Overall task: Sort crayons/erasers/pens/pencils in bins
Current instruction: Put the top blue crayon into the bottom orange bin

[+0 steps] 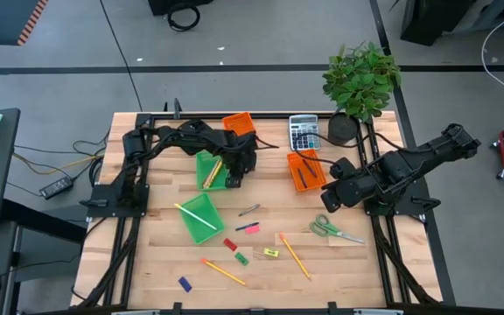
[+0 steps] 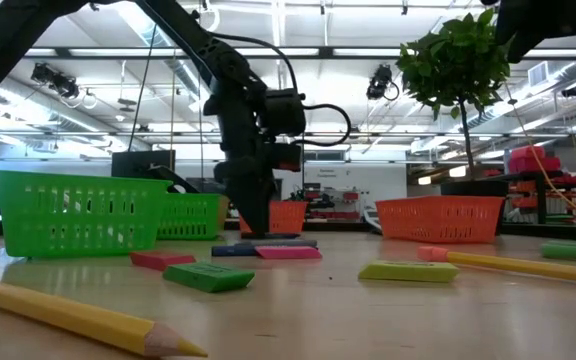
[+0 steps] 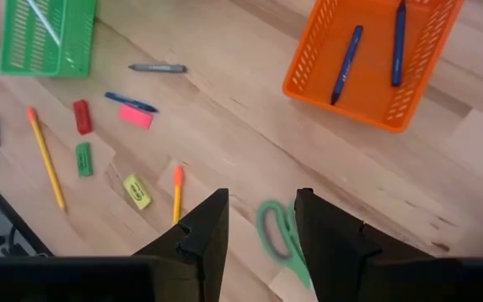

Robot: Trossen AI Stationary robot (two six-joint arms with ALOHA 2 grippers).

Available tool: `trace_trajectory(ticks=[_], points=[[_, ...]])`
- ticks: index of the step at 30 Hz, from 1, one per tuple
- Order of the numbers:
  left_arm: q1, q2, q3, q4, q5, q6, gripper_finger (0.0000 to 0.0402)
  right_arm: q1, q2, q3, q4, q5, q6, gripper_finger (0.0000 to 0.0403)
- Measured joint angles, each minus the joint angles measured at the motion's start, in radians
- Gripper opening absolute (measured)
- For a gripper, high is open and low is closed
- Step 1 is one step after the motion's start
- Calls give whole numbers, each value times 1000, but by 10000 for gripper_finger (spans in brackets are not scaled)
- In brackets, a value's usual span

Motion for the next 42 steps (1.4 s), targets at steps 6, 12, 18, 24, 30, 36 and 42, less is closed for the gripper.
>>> trace_trajectory(ticks=[6, 12, 18, 24, 30, 36, 42], points=[[-11, 2, -2, 15, -9, 5, 166, 0, 0, 0, 1, -3, 35, 145], [-11, 5, -3, 34, -16, 4, 131, 0, -3, 0, -1, -36, 14, 145], [-9, 6, -3, 56, -16, -22, 78, 0, -36, -1, -6, -102, -11, 145], [-12, 6, -3, 63, -19, -97, 22, 0, -91, -1, 1, -102, -82, 145], [-26, 8, -3, 95, -26, -106, 18, 0, -133, -1, 1, -101, -121, 145], [-31, 9, -4, 110, -26, -135, 18, 0, -146, -1, 22, -93, -40, 145], [-42, 15, 21, 130, -7, -193, 18, 0, -146, -1, 66, -101, -22, 145]])
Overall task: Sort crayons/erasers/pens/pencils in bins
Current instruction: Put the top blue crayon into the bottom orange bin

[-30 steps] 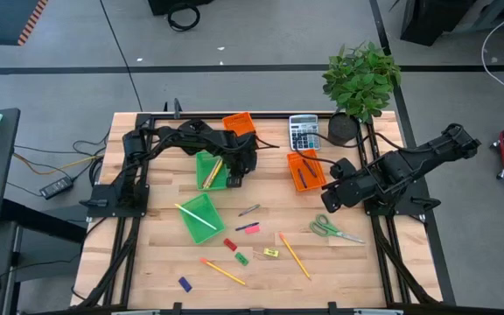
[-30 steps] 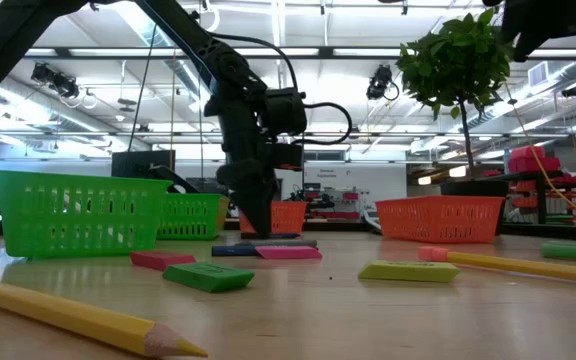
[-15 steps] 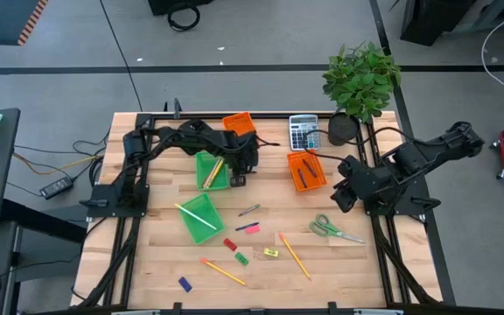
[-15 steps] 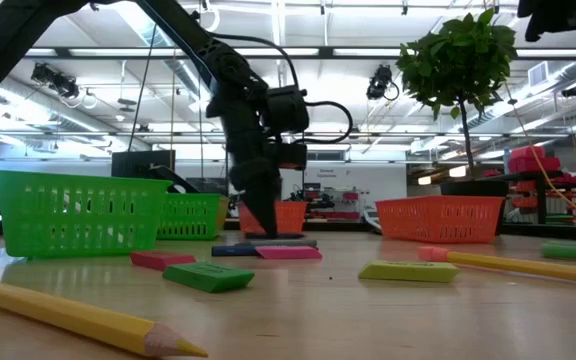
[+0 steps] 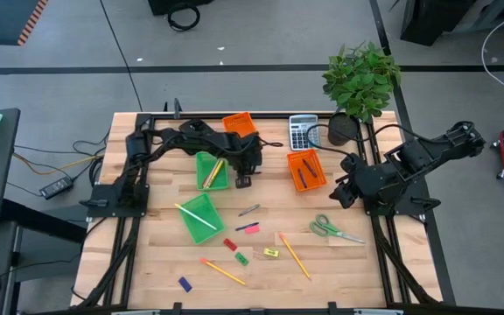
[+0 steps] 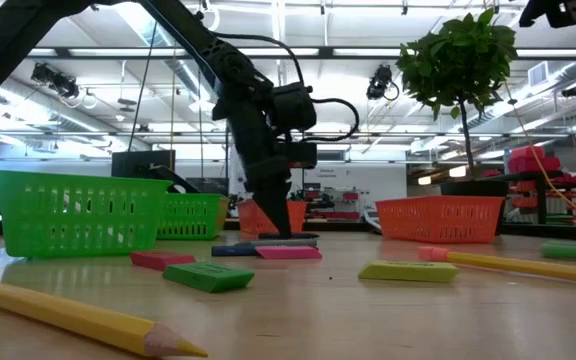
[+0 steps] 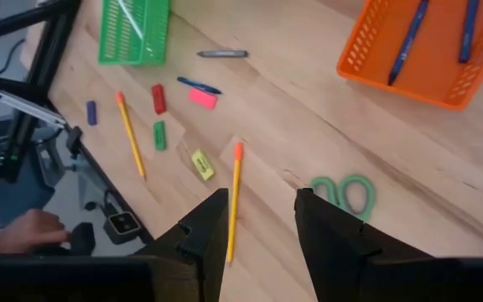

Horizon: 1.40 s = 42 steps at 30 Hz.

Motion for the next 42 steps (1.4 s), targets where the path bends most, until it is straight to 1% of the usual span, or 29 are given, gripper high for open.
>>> trace_trajectory(ticks=[6, 9, 12, 14, 16, 19, 22, 26, 30, 32, 34, 36, 38, 42], points=[[-41, 2, 71, 4, 7, -44, 19, 0, 0, 0, 7, -12, 27, 145], [-61, 2, 146, -17, 7, -36, 8, 0, -4, 8, 19, -48, 51, 145], [-73, -2, 226, -14, 7, 11, 7, 0, -4, 45, 20, -79, 66, 145], [-77, -2, 274, 11, 8, 47, 7, 0, -4, 79, 21, -87, 76, 145], [-77, -3, 308, 73, 7, 77, 7, 0, -4, 112, 21, -85, 83, 145], [-72, -5, 342, 108, 8, 61, 8, 0, -5, 157, 23, -62, 83, 145], [-68, -5, 347, 92, 21, 56, 13, 0, -5, 178, 22, -31, 86, 145], [-69, -5, 347, 1, 115, 60, 24, 0, 4, 179, -4, -14, 61, 145], [-99, 8, 346, -99, 198, 65, 43, 0, 39, 179, -79, 40, 56, 145], [-124, 18, 346, -115, 222, 88, 55, 0, 65, 179, -102, 46, 51, 145], [-148, 22, 343, -148, 231, 117, 68, 0, 93, 179, -108, 45, 23, 145], [-176, 43, 338, -114, 234, 155, 80, 0, 117, 179, -107, 45, -9, 145], [-201, 65, 328, -129, 228, 195, 92, 0, 143, 179, -107, 43, -22, 145], [-239, 108, 327, -114, 172, 171, 112, 0, 177, 179, -103, -6, -24, 145]])
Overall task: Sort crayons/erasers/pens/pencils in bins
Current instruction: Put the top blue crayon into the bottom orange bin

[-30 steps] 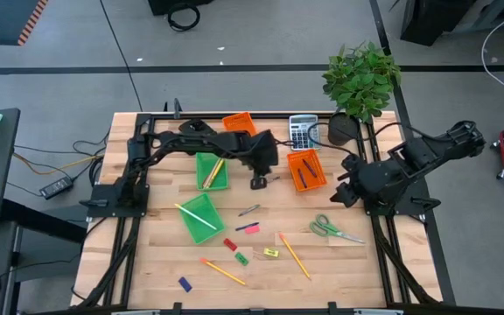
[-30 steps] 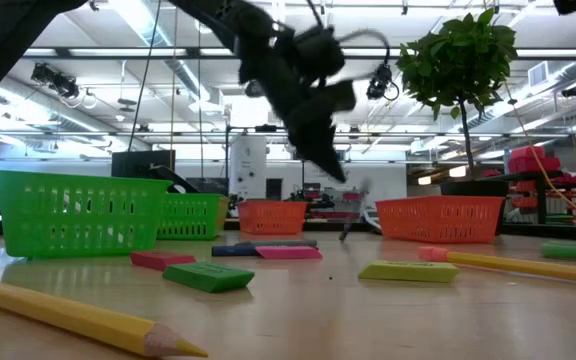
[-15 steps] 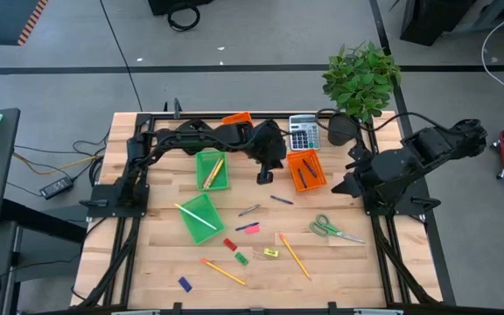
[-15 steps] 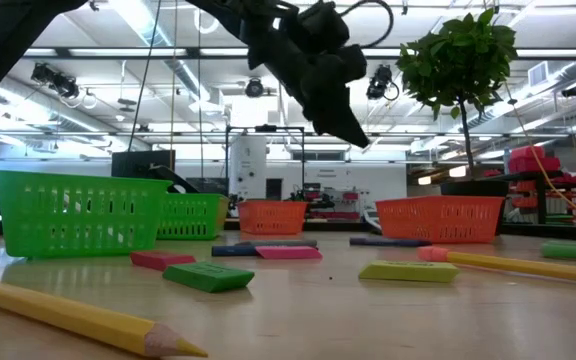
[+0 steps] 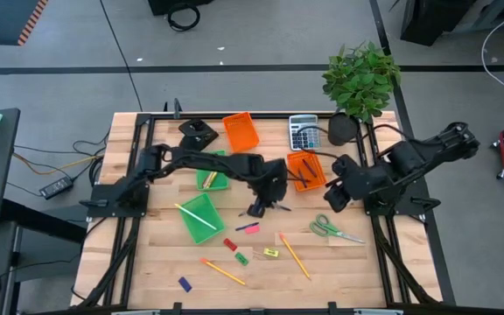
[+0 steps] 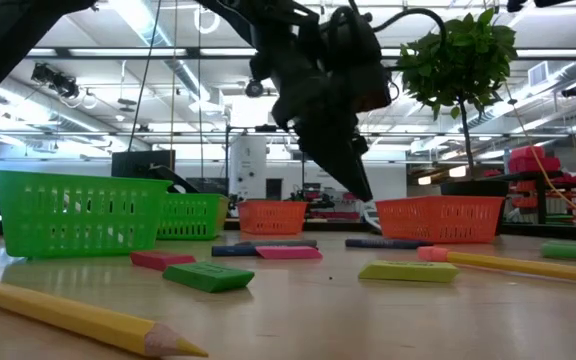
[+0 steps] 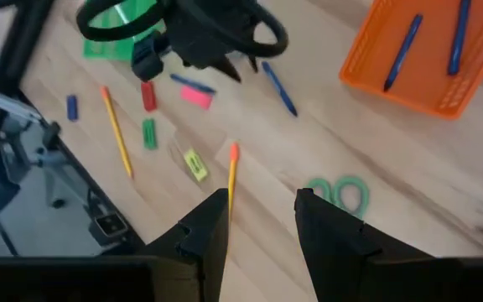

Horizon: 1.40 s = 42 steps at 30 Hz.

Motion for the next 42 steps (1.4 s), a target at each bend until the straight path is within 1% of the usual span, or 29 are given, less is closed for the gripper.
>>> trace_trajectory(ticks=[3, 7, 13, 21, 24, 28, 33, 36, 39, 42], points=[[-12, 22, 3, 11, -37, -21, 123, 7, 21, 0, 1, -29, 6, 145], [-11, 49, -1, 5, -91, -52, 134, 13, 41, 0, 8, -30, 37, 145], [-8, 66, -2, -3, -92, -57, 140, 62, 62, 0, 11, -30, 46, 145], [-18, 70, 1, 21, -97, -57, 131, 118, 71, 0, 10, 22, 86, 145], [-29, 93, 0, 12, -128, -59, 131, 130, 71, 0, 9, 41, 86, 145], [-40, 113, 6, 31, -192, -103, 129, 133, 71, 0, 3, 52, 91, 145], [-37, 129, 13, 29, -218, -179, 120, 133, 71, 0, 3, 57, 99, 145], [-36, 131, 13, 11, -220, -185, 109, 133, 72, 0, 3, 57, 93, 145], [-39, 132, 13, 8, -223, -163, 87, 133, 72, 0, 3, 57, 84, 145], [-43, 132, 13, 9, -232, -162, 54, 133, 72, 0, 3, 57, 82, 145]])
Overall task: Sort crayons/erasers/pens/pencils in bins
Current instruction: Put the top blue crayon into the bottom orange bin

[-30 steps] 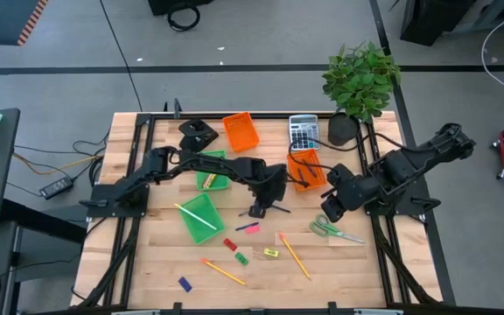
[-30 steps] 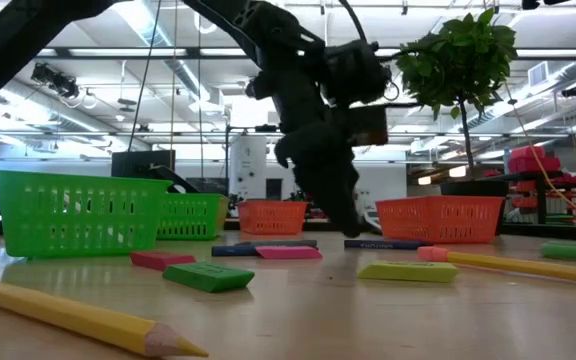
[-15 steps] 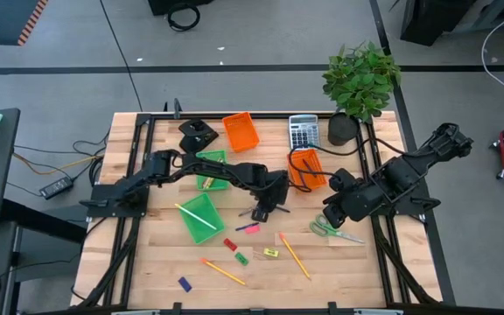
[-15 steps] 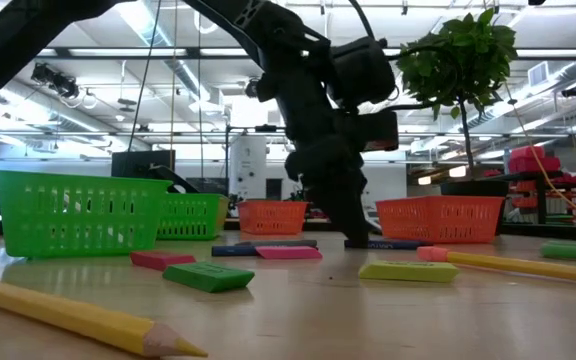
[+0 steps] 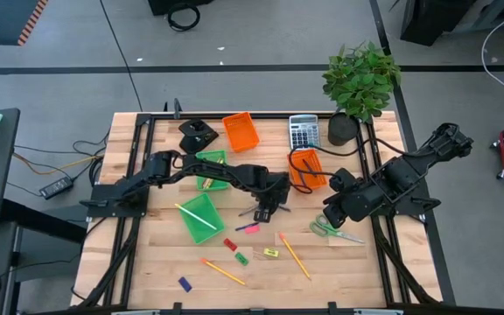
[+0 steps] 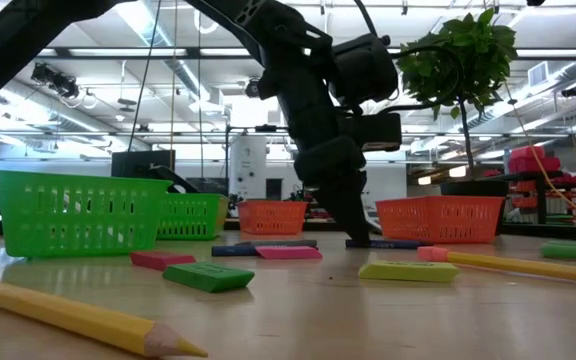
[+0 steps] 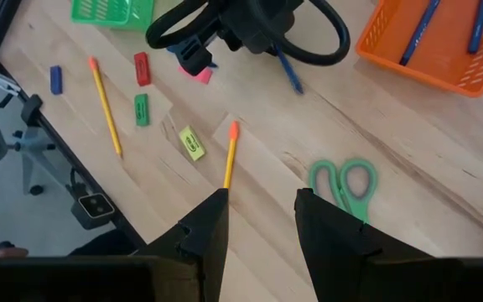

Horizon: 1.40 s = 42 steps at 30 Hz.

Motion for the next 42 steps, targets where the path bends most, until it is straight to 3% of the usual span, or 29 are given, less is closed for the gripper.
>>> trace_trajectory(ticks=[4, 8, 18, 23, 31, 42], points=[[-1, 0, -1, 1, 1, 1, 19, 0, 0, 0, 0, 0, 7, 145], [3, 0, -2, 13, 3, 20, 18, 0, 0, 0, 0, 2, 24, 145], [-2, 0, -3, 1, 2, 76, 54, 0, 0, 0, 0, 9, 126, 145], [-25, 8, -1, -20, -60, 137, 65, -1, 0, 0, 0, 10, 129, 145], [-59, 6, 2, -85, -74, 3, 73, -3, 0, 0, 1, 18, 166, 145], [-81, 4, 2, -98, -90, 0, 44, -3, 0, 0, 1, 30, 136, 145]])
